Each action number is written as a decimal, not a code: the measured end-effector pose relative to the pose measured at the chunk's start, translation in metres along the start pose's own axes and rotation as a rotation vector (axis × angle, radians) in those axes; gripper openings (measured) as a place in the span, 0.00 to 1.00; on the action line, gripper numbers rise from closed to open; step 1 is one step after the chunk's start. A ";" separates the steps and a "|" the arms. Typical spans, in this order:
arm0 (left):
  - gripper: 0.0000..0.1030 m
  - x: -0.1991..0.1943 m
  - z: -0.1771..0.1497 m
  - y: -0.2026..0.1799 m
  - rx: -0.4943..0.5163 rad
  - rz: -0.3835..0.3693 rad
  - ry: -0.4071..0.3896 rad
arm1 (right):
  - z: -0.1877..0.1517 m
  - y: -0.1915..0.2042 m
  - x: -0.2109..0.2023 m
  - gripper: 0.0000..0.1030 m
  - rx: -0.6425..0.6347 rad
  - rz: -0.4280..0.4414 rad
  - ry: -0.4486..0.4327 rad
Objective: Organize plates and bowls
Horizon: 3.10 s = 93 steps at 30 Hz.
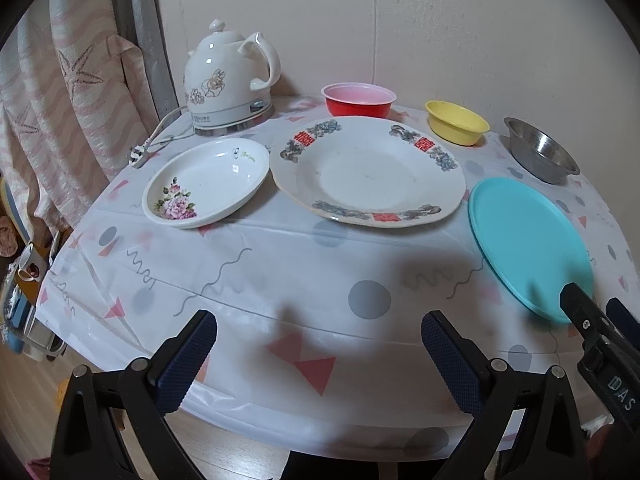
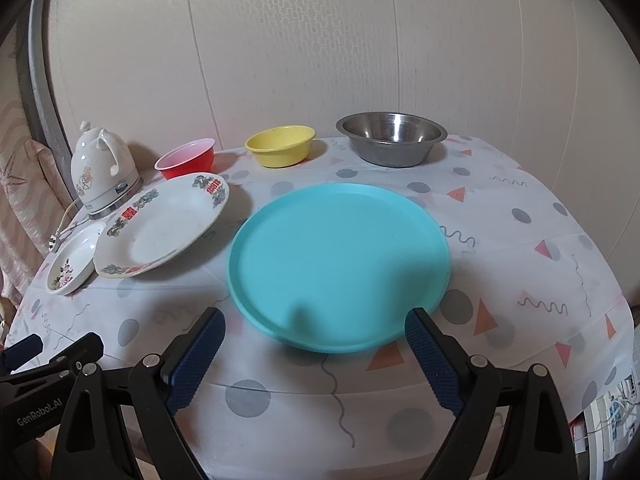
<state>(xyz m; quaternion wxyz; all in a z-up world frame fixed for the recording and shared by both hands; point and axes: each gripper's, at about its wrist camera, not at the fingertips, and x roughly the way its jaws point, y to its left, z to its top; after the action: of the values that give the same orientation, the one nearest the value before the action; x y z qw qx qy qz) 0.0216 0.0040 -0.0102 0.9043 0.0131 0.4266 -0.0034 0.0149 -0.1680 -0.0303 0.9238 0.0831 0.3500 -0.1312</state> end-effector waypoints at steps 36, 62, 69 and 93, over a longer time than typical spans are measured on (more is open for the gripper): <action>0.81 0.047 0.040 -0.114 0.128 -0.282 0.113 | 0.056 -0.127 0.071 0.71 0.200 -0.021 0.098; 0.25 0.069 0.035 -0.131 0.196 -0.305 0.096 | 0.057 -0.114 0.093 0.19 0.119 -0.003 0.109; 0.25 0.063 0.030 -0.125 0.197 -0.325 0.096 | 0.050 -0.113 0.085 0.19 0.119 -0.001 0.111; 0.72 0.022 0.026 -0.095 0.167 -0.271 -0.045 | 0.041 -0.126 0.052 0.33 0.198 0.015 0.050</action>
<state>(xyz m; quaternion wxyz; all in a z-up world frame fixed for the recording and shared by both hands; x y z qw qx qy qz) 0.0542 -0.0918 -0.0131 0.9007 0.0306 0.4023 -0.1613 0.0398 -0.3080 -0.0425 0.9029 0.1800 0.3577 -0.1564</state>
